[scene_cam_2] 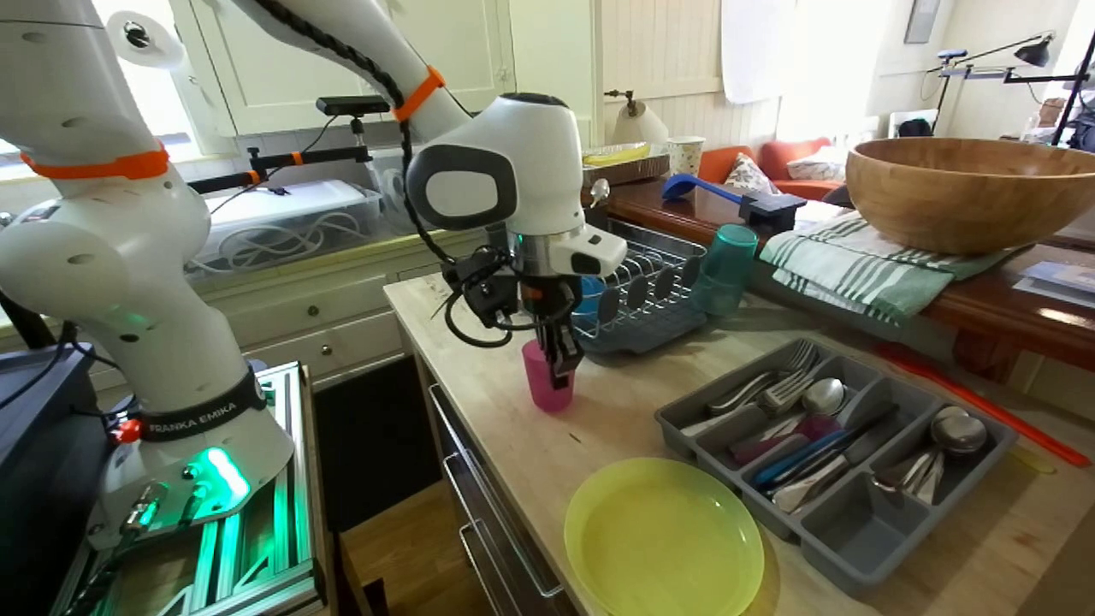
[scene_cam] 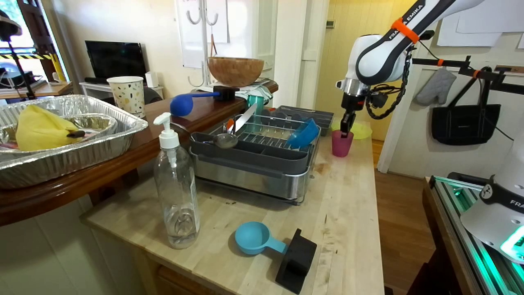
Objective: Put the purple cup upside down.
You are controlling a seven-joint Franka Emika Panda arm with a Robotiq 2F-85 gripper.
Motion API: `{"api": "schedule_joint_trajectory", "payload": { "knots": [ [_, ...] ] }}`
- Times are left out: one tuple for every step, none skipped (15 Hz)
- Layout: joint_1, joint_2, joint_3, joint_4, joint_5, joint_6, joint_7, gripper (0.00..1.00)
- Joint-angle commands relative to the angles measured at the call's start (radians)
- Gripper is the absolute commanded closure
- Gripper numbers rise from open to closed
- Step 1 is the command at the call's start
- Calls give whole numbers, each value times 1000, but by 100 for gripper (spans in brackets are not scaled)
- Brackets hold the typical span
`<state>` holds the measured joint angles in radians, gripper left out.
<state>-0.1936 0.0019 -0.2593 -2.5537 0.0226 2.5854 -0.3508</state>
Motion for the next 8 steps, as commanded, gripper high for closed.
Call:
{"api": "schedule_joint_trajectory", "payload": {
  "knots": [
    [-14, 9, 12, 58, -227, -106, 105, 99],
    [-12, 8, 16, 70, -274, -132, 124, 99],
    [-8, 10, 20, 84, -318, -161, 139, 99],
    [-4, 13, 26, 96, -360, -186, 159, 99],
    [-1, 17, 33, 107, -401, -210, 176, 94],
    [3, 21, 40, 118, -440, -235, 196, 86],
    [7, 30, 48, 130, -472, -253, 214, 96],
    [9, 37, 54, 137, -502, -266, 234, 98]
  ]
}}
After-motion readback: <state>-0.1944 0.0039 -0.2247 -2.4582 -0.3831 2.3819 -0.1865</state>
